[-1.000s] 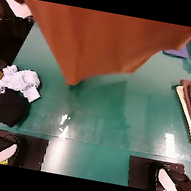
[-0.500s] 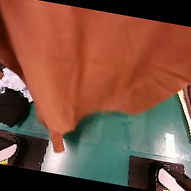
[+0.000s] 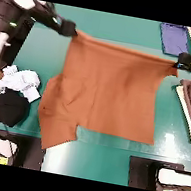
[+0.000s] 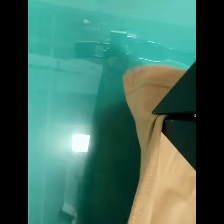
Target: Fold the shirts.
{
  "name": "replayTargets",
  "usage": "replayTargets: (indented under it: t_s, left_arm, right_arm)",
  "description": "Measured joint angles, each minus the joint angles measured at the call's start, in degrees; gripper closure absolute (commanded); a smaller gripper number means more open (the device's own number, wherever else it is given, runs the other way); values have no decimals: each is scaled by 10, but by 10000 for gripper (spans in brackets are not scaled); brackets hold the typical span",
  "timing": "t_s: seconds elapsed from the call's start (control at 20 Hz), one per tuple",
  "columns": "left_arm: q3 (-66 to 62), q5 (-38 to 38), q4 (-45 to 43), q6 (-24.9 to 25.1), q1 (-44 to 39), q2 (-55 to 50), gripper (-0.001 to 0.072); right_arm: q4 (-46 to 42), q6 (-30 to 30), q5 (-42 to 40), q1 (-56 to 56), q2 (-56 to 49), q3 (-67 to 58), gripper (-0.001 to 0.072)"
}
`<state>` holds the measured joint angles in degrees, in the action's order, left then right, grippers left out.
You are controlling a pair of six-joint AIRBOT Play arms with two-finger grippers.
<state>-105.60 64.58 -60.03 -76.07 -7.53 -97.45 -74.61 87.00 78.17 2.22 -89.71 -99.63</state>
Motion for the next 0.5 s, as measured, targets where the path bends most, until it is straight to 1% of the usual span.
replayTargets:
  t_s: [0.05,0.1,0.15,0.2,0.25,0.35,0.5]
  left_arm:
    - [1,-8,0,0,0,-23,637]
    - [1,-12,0,1,0,-39,339]
    - [1,-15,-11,2,0,-51,58]
    - [1,-19,-15,2,3,-60,57]
    - [1,-20,-20,1,3,-64,98]
    - [-3,-3,-15,1,10,-67,100]
    - [-10,53,-27,1,47,-47,100]
  right_arm:
    - [0,0,-16,0,-21,-6,695]
    - [-2,1,-26,0,-39,-15,687]
    - [-7,1,-37,0,-52,-27,585]
    - [-13,2,-43,-1,-65,-38,380]
    - [-12,2,-46,-2,-76,-51,362]
    - [-4,2,-40,-2,-87,-77,363]
    - [0,-16,13,-12,-87,-102,366]
